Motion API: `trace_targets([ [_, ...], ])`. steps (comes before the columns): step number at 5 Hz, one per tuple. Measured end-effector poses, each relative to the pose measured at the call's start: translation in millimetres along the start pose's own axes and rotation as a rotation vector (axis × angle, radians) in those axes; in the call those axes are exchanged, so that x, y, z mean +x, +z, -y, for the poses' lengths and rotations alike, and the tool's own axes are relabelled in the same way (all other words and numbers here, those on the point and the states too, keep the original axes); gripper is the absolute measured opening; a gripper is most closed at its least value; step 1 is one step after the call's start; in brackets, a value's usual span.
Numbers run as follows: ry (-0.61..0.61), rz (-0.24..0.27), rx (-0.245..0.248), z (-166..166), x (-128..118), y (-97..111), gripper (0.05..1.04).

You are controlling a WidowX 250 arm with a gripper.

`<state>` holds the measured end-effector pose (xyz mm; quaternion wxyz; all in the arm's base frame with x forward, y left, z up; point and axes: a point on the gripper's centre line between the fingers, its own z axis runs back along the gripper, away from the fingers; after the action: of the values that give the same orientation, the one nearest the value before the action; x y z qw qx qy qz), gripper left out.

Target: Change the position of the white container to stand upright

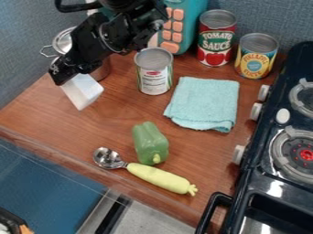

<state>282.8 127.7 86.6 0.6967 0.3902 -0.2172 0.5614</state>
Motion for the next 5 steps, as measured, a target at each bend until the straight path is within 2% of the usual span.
trace_targets([
  [3, -0.026, 0.195, 0.004, -6.5, 22.9, 2.2, 0.623],
  [5, -0.077, 0.323, 0.030, 4.1, 5.7, -10.3, 0.623],
])
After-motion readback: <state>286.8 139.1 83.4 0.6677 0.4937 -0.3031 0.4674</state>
